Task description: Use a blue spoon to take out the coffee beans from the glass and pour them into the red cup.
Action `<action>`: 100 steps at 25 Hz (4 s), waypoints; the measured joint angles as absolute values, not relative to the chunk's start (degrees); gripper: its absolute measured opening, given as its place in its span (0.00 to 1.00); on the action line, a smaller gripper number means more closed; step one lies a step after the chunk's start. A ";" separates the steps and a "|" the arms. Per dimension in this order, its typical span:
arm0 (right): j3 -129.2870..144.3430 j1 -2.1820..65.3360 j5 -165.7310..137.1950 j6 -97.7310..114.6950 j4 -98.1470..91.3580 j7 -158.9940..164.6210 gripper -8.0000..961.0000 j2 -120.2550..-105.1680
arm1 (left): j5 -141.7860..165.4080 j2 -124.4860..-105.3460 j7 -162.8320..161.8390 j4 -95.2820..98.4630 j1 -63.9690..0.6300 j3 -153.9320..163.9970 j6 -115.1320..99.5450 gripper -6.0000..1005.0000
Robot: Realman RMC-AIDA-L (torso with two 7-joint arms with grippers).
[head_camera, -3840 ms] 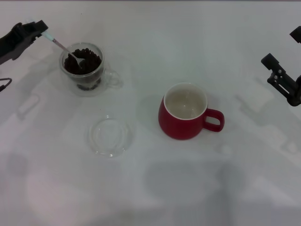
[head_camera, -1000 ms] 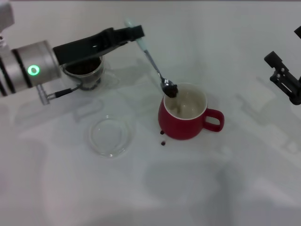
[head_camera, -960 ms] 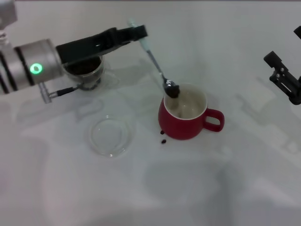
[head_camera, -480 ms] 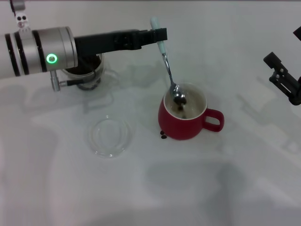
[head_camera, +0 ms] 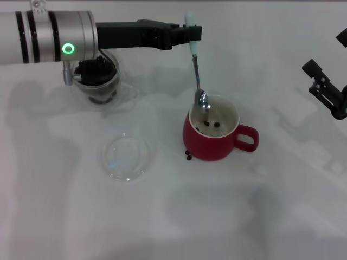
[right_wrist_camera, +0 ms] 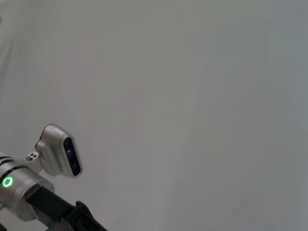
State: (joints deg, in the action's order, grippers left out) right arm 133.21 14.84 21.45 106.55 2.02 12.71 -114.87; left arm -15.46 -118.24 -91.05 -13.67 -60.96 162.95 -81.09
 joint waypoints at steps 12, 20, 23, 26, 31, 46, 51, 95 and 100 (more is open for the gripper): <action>132.53 15.08 22.81 105.94 1.46 12.77 0.79 -114.88 | -24.78 -116.57 -94.79 -21.78 -54.30 162.94 -93.93 0.13; 132.53 14.35 30.78 105.11 -0.31 12.86 0.79 -114.96 | -27.83 -116.43 -92.94 -22.49 -42.70 162.95 -94.55 0.13; 132.53 14.13 33.00 105.16 -0.77 13.00 0.79 -114.96 | -28.21 -116.62 -92.35 -22.50 -38.99 162.95 -94.57 0.13; 132.54 13.96 34.46 105.62 -0.85 14.09 0.79 -114.96 | -28.78 -116.77 -91.96 -22.50 -36.14 162.95 -94.56 0.13; 132.54 13.61 35.45 106.53 -0.94 15.60 0.79 -114.96 | -29.40 -117.38 -91.33 -22.46 -33.03 162.95 -94.28 0.13; 132.54 11.63 35.59 108.82 -1.42 16.61 0.79 -114.96 | -27.47 -118.61 -93.10 -19.97 -30.96 162.95 -89.49 0.13; 132.54 11.51 35.60 109.06 -1.43 16.61 0.79 -114.96 | -27.14 -118.64 -92.76 -17.71 -30.97 162.95 -87.46 0.13; 132.54 11.56 35.25 109.00 -0.95 15.99 0.79 -114.96 | -56.41 -117.15 -56.72 -23.68 -21.10 162.39 -93.50 0.62; 133.03 11.43 35.24 108.64 -0.80 15.99 0.79 -114.96 | -66.29 -118.41 -50.94 -23.47 -18.92 162.40 -90.91 0.62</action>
